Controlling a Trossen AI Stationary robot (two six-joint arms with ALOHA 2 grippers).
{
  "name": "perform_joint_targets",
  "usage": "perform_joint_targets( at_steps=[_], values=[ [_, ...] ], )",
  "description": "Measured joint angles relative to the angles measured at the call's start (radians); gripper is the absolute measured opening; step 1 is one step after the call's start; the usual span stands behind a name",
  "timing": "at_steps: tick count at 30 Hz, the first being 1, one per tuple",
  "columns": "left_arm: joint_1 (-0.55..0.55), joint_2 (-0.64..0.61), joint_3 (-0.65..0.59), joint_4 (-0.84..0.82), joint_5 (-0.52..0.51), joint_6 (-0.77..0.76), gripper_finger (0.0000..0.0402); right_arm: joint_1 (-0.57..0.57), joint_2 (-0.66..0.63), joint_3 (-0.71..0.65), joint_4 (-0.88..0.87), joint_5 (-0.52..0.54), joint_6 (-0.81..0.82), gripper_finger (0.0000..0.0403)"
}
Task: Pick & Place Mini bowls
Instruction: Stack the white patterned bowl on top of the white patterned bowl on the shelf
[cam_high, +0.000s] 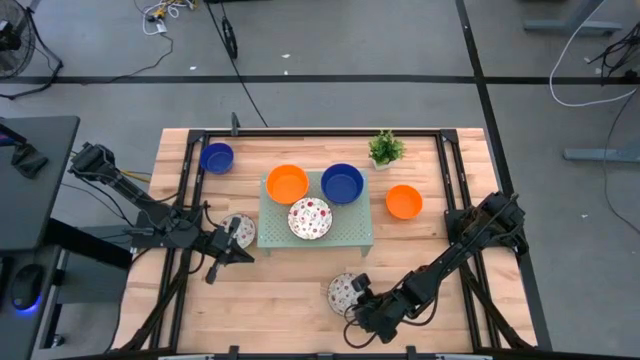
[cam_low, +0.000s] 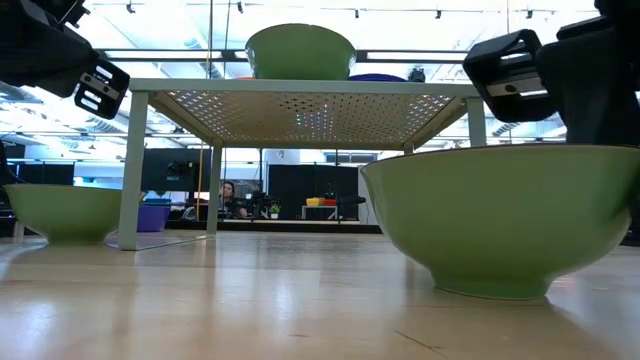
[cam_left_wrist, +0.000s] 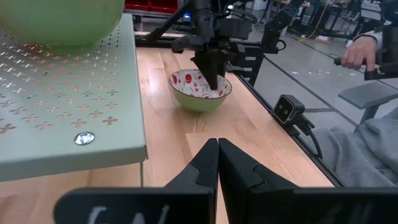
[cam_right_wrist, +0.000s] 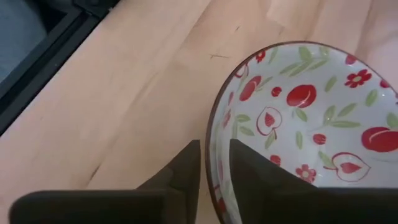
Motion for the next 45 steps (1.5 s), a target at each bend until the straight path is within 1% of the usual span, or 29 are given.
perform_joint_targets(
  at_steps=[5,12,15,17,22,25,27,29,35,37,40,42,45],
  values=[
    [0.0,0.0,0.0,0.0,0.0,0.0,0.0014,0.0,-0.002,0.0,0.026,0.007,0.02,0.0069],
    [0.0,0.0,0.0,-0.003,0.0,0.0,0.0014,0.0,-0.002,0.0,0.03,0.007,0.028,0.0087],
    [0.0,0.0,0.0,-0.003,0.0,0.0,0.0014,0.001,-0.002,0.0,0.039,0.007,0.025,0.0084],
    [0.0,0.0,0.0,-0.003,0.0,0.0,0.0014,0.002,-0.002,0.0,0.044,0.008,0.025,0.0072],
    [0.0,0.0,0.0,-0.003,0.0,0.0,0.0014,0.009,-0.005,0.005,0.053,0.025,0.005,0.0014],
    [0.0,0.0,0.0,-0.003,0.0,0.0,0.0014,0.017,-0.004,0.038,0.044,0.026,-0.019,0.0013],
    [0.0,0.0,0.0,-0.003,0.0,0.0,0.0014,0.022,-0.003,0.082,0.026,0.048,-0.043,0.0014],
    [0.0,0.0,0.0,-0.003,0.0,0.0,0.0014,0.023,-0.003,0.153,0.012,0.059,-0.104,0.0009],
    [0.0,0.0,0.0,-0.003,0.0,-0.001,0.0014,-0.022,-0.003,0.369,-0.13,0.165,-0.406,0.0008],
    [0.0,0.0,0.0,-0.003,0.0,-0.001,0.0014,-0.058,-0.004,0.451,-0.192,0.187,-0.495,0.0008],
    [0.0,0.0,0.0,-0.003,0.0,-0.001,0.0014,-0.129,-0.004,0.552,-0.305,0.208,-0.569,0.0008],
    [0.0,0.0,0.0,-0.003,0.0,-0.001,0.0014,-0.18,-0.004,0.618,-0.374,0.218,-0.596,0.0008],
    [0.0,0.0,0.0,-0.003,0.0,-0.001,0.0014,-0.255,-0.004,0.704,-0.479,0.217,-0.595,0.0008]
  ],
)
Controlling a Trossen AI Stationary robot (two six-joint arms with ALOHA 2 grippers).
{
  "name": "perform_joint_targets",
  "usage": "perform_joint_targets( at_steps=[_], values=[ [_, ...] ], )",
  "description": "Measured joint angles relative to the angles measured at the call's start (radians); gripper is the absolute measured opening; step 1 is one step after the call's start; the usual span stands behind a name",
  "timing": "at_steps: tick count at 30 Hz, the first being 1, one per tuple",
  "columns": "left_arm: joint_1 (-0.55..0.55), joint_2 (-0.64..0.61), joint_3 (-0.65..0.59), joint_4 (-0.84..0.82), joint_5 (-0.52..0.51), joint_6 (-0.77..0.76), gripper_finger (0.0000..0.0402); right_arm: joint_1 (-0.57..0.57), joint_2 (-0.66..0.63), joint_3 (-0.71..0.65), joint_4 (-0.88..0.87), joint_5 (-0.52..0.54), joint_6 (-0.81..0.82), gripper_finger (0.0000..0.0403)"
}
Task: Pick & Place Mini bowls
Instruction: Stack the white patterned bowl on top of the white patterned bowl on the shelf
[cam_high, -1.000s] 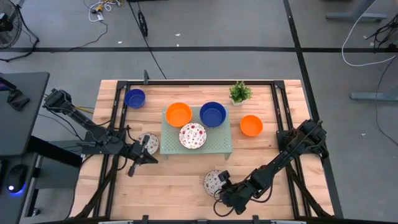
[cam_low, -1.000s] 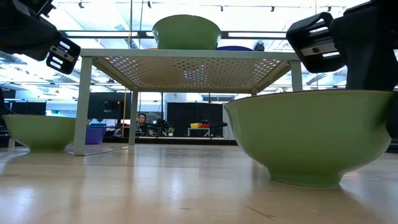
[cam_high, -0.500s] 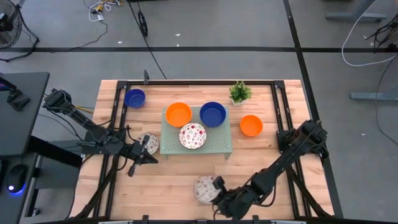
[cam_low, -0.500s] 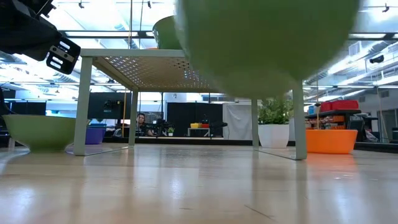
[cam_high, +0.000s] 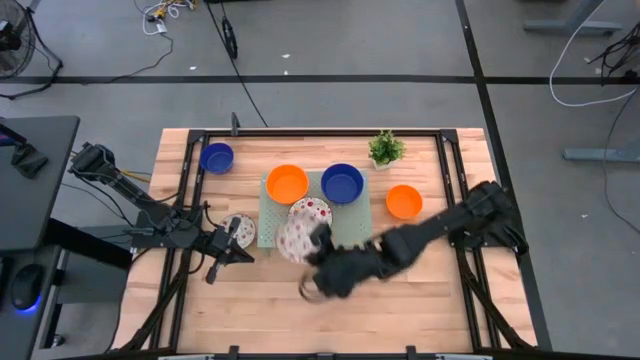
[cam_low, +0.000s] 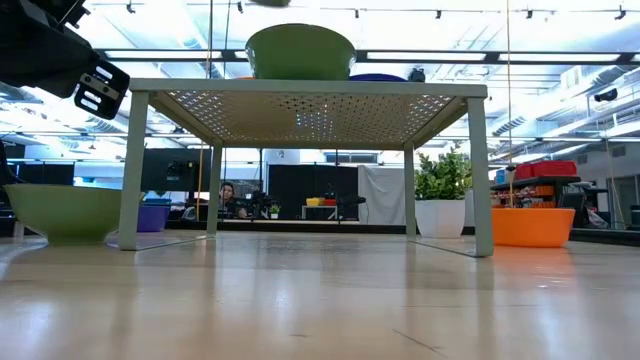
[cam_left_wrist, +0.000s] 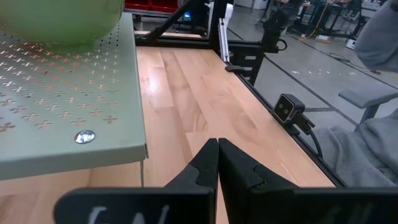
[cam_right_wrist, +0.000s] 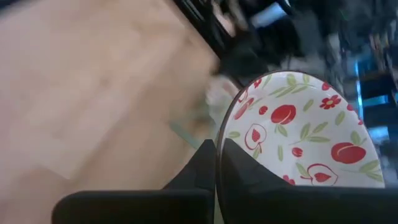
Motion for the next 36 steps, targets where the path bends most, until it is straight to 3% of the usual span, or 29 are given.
perform_joint_targets(
  at_steps=[9,28,36],
  values=[
    [0.0,0.0,0.0,-0.002,0.0,0.0,0.0014,-0.151,0.0,0.039,-0.129,-0.157,0.106,0.0009],
    [0.0,0.0,0.0,-0.003,0.0,-0.006,0.0014,-0.188,0.0,0.033,-0.205,-0.174,0.313,0.0016],
    [0.0,0.0,0.0,-0.003,0.0,-0.007,0.0014,-0.22,0.0,0.033,-0.204,-0.271,0.358,0.0031]
  ],
)
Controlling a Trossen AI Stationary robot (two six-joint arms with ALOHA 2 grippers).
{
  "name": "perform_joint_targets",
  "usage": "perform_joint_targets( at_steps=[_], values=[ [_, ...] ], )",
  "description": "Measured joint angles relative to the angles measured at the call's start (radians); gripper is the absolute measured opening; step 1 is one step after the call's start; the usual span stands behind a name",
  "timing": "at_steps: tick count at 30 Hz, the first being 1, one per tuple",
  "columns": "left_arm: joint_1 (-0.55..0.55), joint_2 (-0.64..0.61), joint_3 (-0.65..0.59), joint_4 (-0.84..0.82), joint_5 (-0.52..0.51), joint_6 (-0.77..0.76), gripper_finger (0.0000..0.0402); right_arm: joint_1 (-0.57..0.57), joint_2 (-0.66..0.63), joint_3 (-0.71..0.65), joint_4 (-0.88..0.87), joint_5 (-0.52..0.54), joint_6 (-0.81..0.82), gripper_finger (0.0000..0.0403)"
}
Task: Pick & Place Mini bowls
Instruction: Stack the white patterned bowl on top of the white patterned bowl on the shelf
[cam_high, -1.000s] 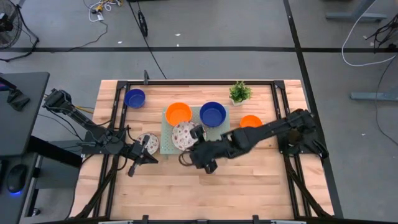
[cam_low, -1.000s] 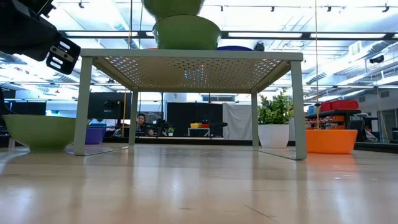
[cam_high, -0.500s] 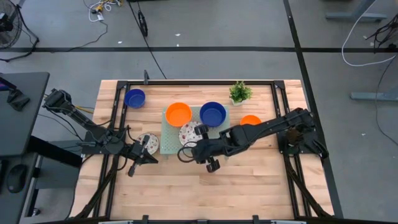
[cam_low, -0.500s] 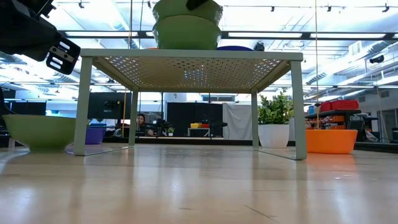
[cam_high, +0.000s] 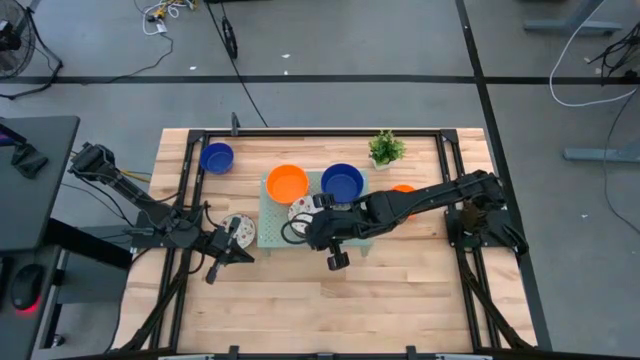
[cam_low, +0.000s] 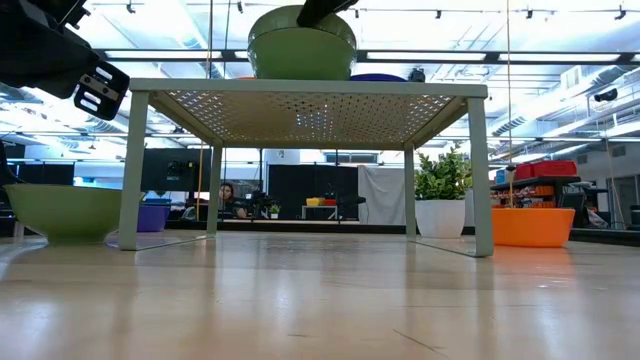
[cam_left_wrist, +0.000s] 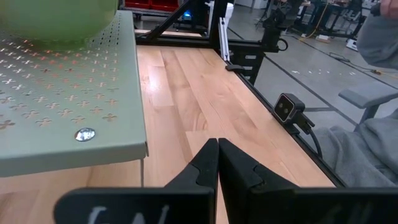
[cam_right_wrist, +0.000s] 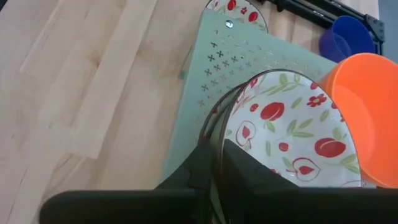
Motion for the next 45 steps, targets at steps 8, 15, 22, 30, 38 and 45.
perform_joint_targets(
  at_steps=[8,15,22,30,38,45],
  values=[
    [0.0,0.0,0.0,0.0,0.0,0.0,0.0014,0.0,0.0,0.0,0.001,0.0,0.01,0.0038],
    [0.0,0.0,0.0,0.0,0.0,0.0,0.0014,-0.002,0.0,0.0,0.004,-0.001,0.03,0.0078],
    [0.0,0.0,0.0,0.0,0.0,0.0,0.0014,-0.002,-0.016,0.0,0.011,-0.017,0.006,0.0143],
    [0.0,0.0,0.0,-0.001,0.0,0.0,0.0014,-0.002,-0.071,0.0,-0.024,-0.104,0.099,0.0105],
    [0.0,0.0,0.0,-0.001,0.0,0.0,0.0014,-0.022,-0.064,-0.021,-0.045,-0.106,0.112,0.0015],
    [0.0,0.0,0.0,-0.001,0.0,0.0,0.0014,-0.038,-0.064,-0.047,-0.032,-0.104,0.123,0.001]
  ],
)
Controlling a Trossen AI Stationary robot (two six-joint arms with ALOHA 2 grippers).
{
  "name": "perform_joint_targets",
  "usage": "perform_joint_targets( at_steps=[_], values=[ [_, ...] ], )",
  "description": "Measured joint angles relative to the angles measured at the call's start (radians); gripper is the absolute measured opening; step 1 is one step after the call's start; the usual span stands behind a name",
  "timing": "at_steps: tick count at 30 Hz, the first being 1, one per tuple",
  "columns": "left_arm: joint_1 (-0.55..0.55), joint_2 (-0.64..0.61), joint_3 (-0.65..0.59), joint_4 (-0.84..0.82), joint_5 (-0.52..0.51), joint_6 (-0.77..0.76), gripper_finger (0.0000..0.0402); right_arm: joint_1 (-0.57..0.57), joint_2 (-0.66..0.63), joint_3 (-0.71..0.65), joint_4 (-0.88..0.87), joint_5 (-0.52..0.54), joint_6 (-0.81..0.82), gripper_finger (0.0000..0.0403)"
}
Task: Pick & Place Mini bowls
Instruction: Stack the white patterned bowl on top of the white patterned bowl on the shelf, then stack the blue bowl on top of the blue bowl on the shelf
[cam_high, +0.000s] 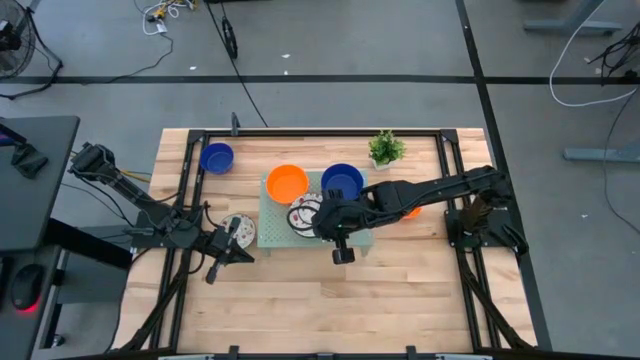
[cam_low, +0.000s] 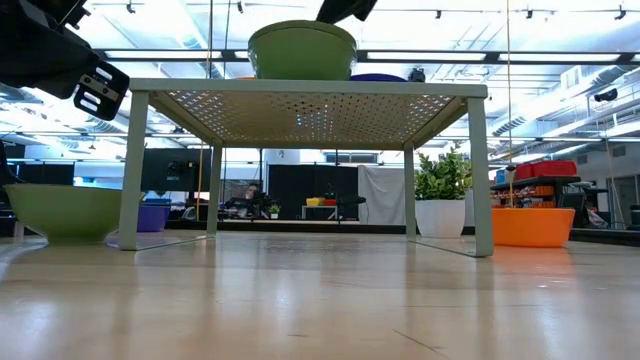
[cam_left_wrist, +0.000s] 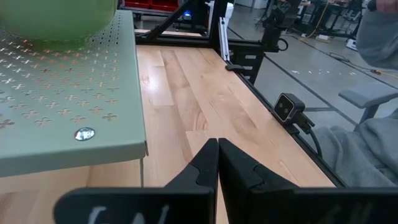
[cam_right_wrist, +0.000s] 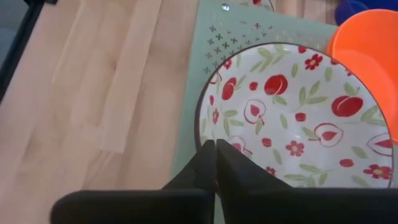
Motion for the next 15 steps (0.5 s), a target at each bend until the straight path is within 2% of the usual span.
perform_joint_targets(
  at_steps=[10,15],
  values=[
    [0.0,0.0,0.0,-0.002,0.0,0.0,0.0014,0.04,-0.015,0.004,0.102,0.003,-0.089,0.0015],
    [0.0,0.0,0.0,-0.003,0.007,0.0,0.0014,0.131,-0.018,0.004,0.138,0.081,-0.067,0.0004]
  ],
)
